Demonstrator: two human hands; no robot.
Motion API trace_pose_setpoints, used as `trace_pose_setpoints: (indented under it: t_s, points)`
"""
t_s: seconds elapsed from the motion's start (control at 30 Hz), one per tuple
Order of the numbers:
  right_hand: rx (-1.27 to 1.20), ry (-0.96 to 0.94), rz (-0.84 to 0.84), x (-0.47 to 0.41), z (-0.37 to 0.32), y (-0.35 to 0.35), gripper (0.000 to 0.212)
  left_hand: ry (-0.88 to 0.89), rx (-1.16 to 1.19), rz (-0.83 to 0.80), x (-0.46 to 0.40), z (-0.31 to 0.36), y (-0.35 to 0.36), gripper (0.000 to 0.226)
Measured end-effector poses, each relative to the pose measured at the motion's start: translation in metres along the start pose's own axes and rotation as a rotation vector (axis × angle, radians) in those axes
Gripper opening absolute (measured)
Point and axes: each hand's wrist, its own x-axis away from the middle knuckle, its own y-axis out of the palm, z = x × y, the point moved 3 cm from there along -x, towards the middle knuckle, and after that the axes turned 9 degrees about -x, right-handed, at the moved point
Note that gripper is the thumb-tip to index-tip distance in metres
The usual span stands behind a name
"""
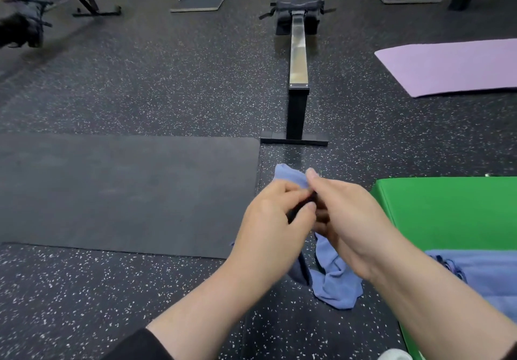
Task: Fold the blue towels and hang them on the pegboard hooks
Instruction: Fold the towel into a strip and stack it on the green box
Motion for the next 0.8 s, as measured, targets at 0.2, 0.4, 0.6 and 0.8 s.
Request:
trace_pose_setpoints:
  t_s: [0.2, 0.4, 0.6, 0.8]
  points:
    - [0.345, -0.176, 0.066, -0.005, -0.013, -0.023, 0.025, -0.098, 0.196, 0.026, -0.002, 0.000, -0.019, 0.025]
    - [0.782, -0.371, -0.121, 0.010, -0.037, -0.017, 0.025, 0.187, -0.265, -0.051, -0.020, -0.023, -0.044, 0.043]
    - [0.790, -0.413, -0.157, 0.018, -0.047, -0.017, 0.027, 0.273, -0.277, -0.182, -0.011, -0.027, -0.039, 0.032]
    - [0.806, -0.409, -0.161, 0.015, -0.049, -0.024, 0.025, 0.257, -0.205, -0.202, -0.008, -0.028, -0.040, 0.038]
